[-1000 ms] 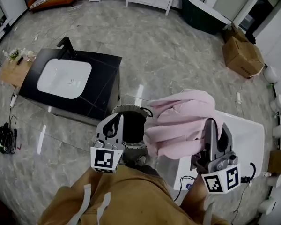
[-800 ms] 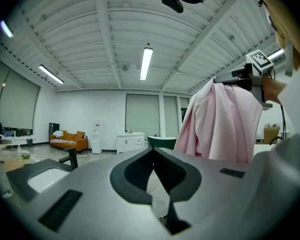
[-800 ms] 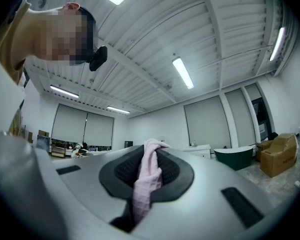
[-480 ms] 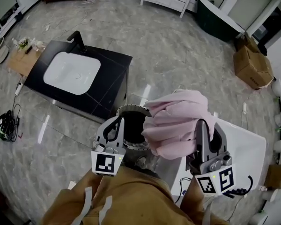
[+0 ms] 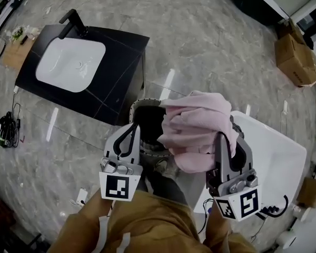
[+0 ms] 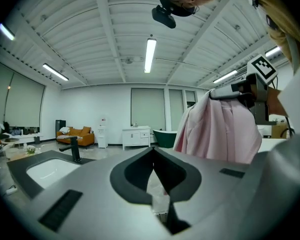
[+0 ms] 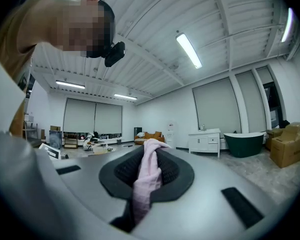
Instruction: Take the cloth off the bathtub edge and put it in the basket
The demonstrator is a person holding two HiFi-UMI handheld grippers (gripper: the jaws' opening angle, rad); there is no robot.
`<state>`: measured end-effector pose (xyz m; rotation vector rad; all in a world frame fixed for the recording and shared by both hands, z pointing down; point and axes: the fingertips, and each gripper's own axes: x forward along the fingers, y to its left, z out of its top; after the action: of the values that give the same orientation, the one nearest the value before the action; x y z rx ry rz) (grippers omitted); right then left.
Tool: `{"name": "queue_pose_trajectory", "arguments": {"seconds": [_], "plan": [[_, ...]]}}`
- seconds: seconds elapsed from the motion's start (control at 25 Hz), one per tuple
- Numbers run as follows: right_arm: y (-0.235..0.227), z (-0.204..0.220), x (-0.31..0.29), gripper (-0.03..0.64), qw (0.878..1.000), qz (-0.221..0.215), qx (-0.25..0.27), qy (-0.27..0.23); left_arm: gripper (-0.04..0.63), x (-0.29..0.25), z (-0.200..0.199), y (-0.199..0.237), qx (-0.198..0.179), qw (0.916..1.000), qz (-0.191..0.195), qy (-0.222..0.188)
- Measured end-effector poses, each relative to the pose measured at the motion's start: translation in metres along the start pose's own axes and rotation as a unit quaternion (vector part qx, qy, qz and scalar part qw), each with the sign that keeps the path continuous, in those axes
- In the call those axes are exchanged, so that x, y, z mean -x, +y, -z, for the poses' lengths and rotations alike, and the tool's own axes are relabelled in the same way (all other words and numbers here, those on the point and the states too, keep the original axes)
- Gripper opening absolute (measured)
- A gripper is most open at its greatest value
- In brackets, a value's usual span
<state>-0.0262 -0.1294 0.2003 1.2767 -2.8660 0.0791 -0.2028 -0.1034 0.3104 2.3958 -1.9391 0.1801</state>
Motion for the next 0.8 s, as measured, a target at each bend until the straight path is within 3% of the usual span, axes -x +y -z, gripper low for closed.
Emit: {"name": "queue_pose_trajectory", "arguments": {"seconds": [0.6, 0.8], "plan": [[0.001, 0.179, -0.039, 0.029, 0.999, -0.026, -0.020, 0.041, 0.005, -0.041, 0.145, -0.003, 0.000, 0.9991, -0.003, 0.042], [0.000, 0.248, -0.049, 0.029, 0.998, -0.032, -0.020, 0.056, 0.003, -0.055, 0.189, 0.001, 0.007, 0.9994, -0.012, 0.032]]}}
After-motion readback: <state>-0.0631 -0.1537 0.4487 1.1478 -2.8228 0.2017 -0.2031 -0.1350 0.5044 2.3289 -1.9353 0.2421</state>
